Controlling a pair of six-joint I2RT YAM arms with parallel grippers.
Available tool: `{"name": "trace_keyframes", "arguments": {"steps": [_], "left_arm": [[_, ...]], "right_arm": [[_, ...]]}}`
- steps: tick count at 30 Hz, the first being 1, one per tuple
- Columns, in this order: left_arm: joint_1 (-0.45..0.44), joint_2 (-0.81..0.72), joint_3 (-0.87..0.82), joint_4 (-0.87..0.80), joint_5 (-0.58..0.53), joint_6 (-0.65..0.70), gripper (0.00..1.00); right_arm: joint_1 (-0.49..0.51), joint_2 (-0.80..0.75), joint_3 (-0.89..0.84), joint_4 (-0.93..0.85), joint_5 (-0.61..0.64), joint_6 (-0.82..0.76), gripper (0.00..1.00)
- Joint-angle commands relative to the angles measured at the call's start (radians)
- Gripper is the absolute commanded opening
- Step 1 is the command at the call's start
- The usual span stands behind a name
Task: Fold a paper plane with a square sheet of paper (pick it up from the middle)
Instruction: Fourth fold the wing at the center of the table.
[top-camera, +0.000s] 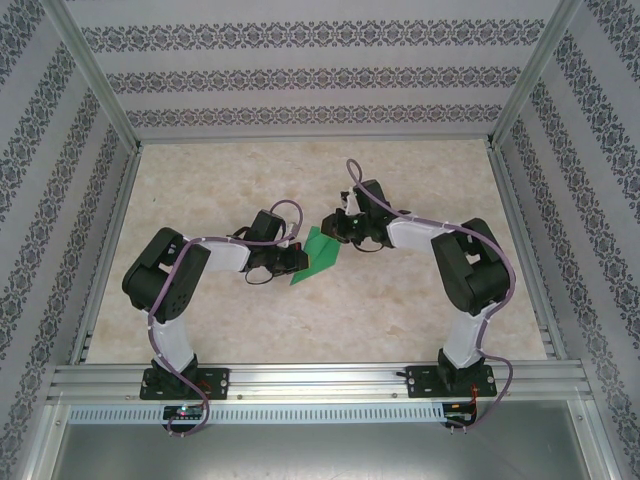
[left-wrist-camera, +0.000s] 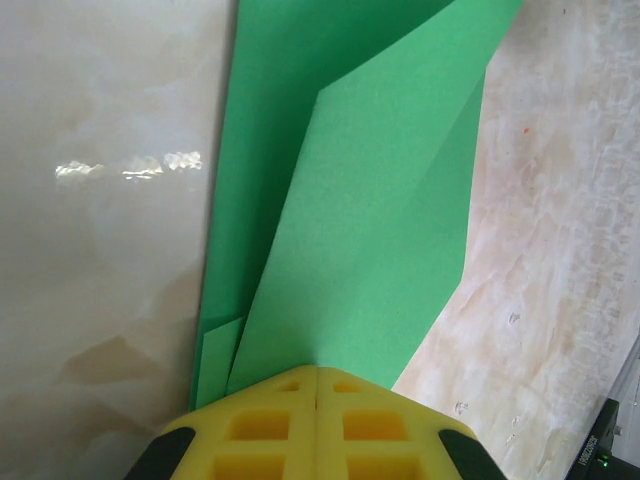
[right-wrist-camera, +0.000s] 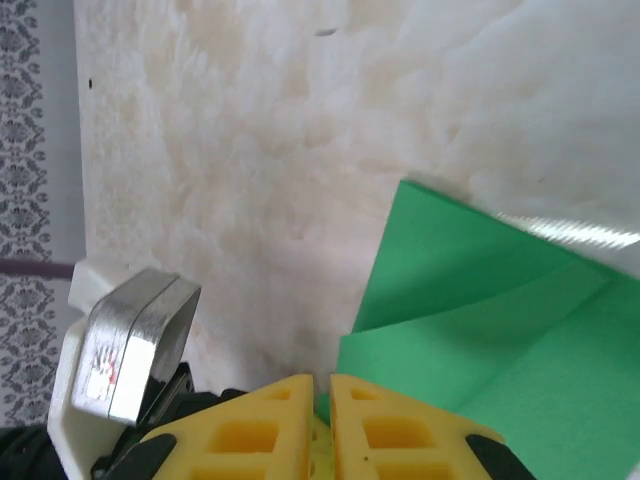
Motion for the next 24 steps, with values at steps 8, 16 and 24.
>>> {"name": "trace_keyframes", "arguments": {"steps": [8,16,24], "left_arm": [[-0.003,0.051,-0.023,-0.153,-0.113,0.040,0.00],[-0.004,0.057,-0.021,-0.197,-0.124,0.064,0.00],[-0.004,0.057,-0.057,-0.183,-0.124,0.065,0.00]], "right_arm": [[0.088,0.129,-0.001,0.068,-0.013,0.039,0.11],[0.062,0.185,0.034,-0.001,0.073,0.033,0.10],[-0.008,0.175,0.065,-0.060,0.119,0.018,0.10]]}}
